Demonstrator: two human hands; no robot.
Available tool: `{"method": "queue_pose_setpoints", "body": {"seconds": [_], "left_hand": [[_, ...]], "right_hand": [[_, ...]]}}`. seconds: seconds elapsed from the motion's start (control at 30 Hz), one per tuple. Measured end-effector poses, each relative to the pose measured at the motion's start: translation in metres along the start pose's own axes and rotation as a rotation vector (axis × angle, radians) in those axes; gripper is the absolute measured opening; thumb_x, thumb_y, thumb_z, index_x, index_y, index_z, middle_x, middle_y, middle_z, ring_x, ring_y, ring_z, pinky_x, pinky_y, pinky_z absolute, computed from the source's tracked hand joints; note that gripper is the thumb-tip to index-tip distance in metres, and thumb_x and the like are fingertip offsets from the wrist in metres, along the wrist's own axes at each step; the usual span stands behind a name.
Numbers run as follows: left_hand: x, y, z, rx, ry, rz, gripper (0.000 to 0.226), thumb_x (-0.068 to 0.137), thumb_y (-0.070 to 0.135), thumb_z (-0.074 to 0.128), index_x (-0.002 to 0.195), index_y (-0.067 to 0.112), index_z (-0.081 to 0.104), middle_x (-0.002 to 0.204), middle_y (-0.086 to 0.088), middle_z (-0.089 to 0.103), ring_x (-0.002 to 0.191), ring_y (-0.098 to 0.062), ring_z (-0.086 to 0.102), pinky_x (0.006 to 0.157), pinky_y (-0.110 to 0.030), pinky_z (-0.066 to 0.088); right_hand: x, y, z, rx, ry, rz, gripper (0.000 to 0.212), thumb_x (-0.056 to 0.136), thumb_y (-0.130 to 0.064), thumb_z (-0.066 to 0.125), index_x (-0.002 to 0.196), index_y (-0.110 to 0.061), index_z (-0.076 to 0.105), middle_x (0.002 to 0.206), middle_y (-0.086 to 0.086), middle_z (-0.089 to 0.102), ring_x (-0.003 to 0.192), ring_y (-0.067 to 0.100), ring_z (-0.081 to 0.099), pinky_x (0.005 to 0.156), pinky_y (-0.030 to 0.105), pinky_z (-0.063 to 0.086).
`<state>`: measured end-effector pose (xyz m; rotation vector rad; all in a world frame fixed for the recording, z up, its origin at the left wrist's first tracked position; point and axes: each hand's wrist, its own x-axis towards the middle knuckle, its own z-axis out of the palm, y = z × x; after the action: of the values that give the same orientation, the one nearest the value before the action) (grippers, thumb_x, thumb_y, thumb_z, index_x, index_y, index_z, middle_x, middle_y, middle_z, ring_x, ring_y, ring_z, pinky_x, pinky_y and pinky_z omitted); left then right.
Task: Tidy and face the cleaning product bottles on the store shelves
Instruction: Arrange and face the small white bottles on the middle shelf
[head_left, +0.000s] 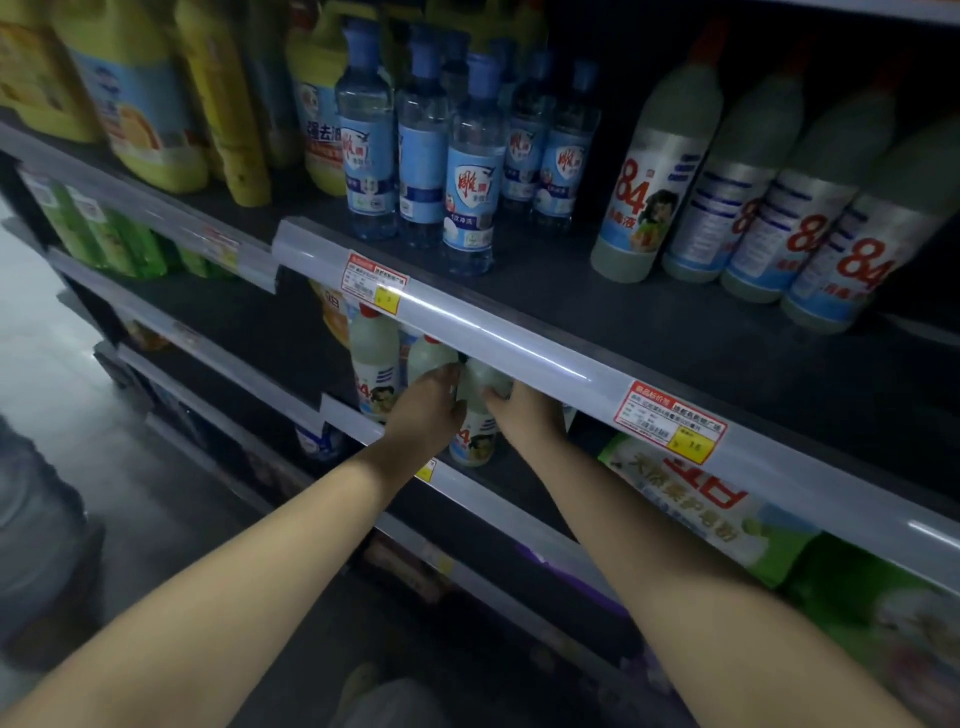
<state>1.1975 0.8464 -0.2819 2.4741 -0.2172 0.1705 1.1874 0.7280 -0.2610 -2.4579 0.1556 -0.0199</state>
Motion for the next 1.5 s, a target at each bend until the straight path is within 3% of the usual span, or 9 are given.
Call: {"method": "queue_pose_setpoints", "body": {"seconds": [0.13, 0.4, 0.53, 0.73, 0.97, 1.2, 1.27, 1.33, 1.5], "left_hand": [[0.004, 0.001, 0.007, -0.041, 0.015, -0.045, 0.051, 0.085, 0.011, 0.054, 0.135, 0.012, 0.044, 0.127, -0.014, 0.057, 0.113, -0.031, 0.057, 0.085, -0.036, 0.048], [-0.004, 0.004, 0.008, -0.073, -0.086, -0.077, 0.068, 0.073, 0.019, 0.072, 0.132, 0.011, 0.04, 0.13, -0.016, 0.047, 0.116, -0.035, 0.053, 0.091, -0.038, 0.044], [-0.01, 0.009, 0.014, -0.13, -0.096, -0.089, 0.069, 0.071, 0.017, 0.072, 0.129, 0.012, 0.036, 0.121, -0.015, 0.059, 0.111, -0.034, 0.057, 0.086, -0.04, 0.047], [-0.029, 0.012, 0.018, -0.132, -0.047, -0.067, 0.063, 0.072, 0.011, 0.069, 0.126, 0.015, 0.037, 0.115, -0.011, 0.063, 0.106, -0.031, 0.059, 0.079, -0.033, 0.046], [-0.059, 0.014, 0.003, -0.244, 0.074, -0.086, 0.058, 0.074, 0.009, 0.071, 0.122, 0.019, 0.04, 0.108, -0.003, 0.066, 0.098, -0.022, 0.063, 0.073, -0.024, 0.043], [-0.077, 0.036, -0.045, -0.128, 0.138, -0.1, 0.074, 0.067, 0.02, 0.08, 0.13, 0.015, 0.04, 0.109, -0.015, 0.067, 0.1, -0.034, 0.063, 0.075, -0.033, 0.047], [-0.084, 0.045, -0.06, -0.126, 0.167, -0.075, 0.075, 0.065, 0.02, 0.081, 0.129, 0.015, 0.041, 0.108, -0.015, 0.066, 0.099, -0.034, 0.062, 0.078, -0.038, 0.051], [-0.09, 0.053, -0.075, -0.129, 0.18, -0.076, 0.072, 0.063, 0.022, 0.082, 0.123, 0.018, 0.043, 0.105, -0.012, 0.065, 0.095, -0.032, 0.062, 0.08, -0.042, 0.052], [-0.103, 0.084, -0.106, -0.129, 0.246, -0.011, 0.068, 0.063, 0.02, 0.082, 0.119, 0.026, 0.044, 0.092, 0.002, 0.063, 0.089, -0.024, 0.062, 0.079, -0.039, 0.051]], "right_hand": [[0.008, -0.01, 0.0, 0.06, 0.047, 0.03, 0.062, 0.089, -0.032, 0.059, 0.14, -0.004, 0.036, 0.146, 0.017, 0.038, 0.134, 0.034, 0.036, 0.107, 0.037, 0.031], [-0.004, -0.006, 0.014, 0.106, 0.052, -0.006, 0.062, 0.076, -0.028, 0.072, 0.13, -0.015, 0.046, 0.132, 0.012, 0.055, 0.123, 0.032, 0.05, 0.098, 0.043, 0.045], [-0.008, -0.004, 0.011, 0.042, -0.025, -0.016, 0.065, 0.073, -0.023, 0.074, 0.13, -0.017, 0.043, 0.132, 0.011, 0.054, 0.122, 0.033, 0.05, 0.099, 0.044, 0.044], [-0.023, 0.002, 0.006, -0.008, -0.051, 0.004, 0.062, 0.074, -0.02, 0.075, 0.128, -0.013, 0.047, 0.132, 0.009, 0.053, 0.122, 0.029, 0.05, 0.102, 0.036, 0.042], [-0.049, -0.012, -0.009, -0.123, -0.07, -0.198, 0.057, 0.076, -0.023, 0.073, 0.127, -0.017, 0.048, 0.127, 0.011, 0.053, 0.116, 0.031, 0.053, 0.093, 0.037, 0.044], [-0.07, -0.042, -0.042, -0.187, -0.054, -0.401, 0.051, 0.075, -0.025, 0.074, 0.121, -0.013, 0.053, 0.117, 0.011, 0.061, 0.11, 0.027, 0.057, 0.091, 0.034, 0.044], [-0.074, -0.052, -0.053, -0.237, -0.057, -0.412, 0.056, 0.074, -0.028, 0.073, 0.124, -0.018, 0.049, 0.116, 0.009, 0.059, 0.106, 0.026, 0.057, 0.081, 0.03, 0.043], [-0.081, -0.06, -0.066, -0.254, -0.051, -0.427, 0.058, 0.073, -0.032, 0.073, 0.124, -0.024, 0.047, 0.113, 0.006, 0.058, 0.099, 0.025, 0.059, 0.071, 0.027, 0.04], [-0.108, -0.073, -0.106, -0.121, -0.017, -0.549, 0.057, 0.072, -0.03, 0.076, 0.122, -0.026, 0.049, 0.108, 0.004, 0.058, 0.101, 0.023, 0.056, 0.074, 0.026, 0.037]]}}
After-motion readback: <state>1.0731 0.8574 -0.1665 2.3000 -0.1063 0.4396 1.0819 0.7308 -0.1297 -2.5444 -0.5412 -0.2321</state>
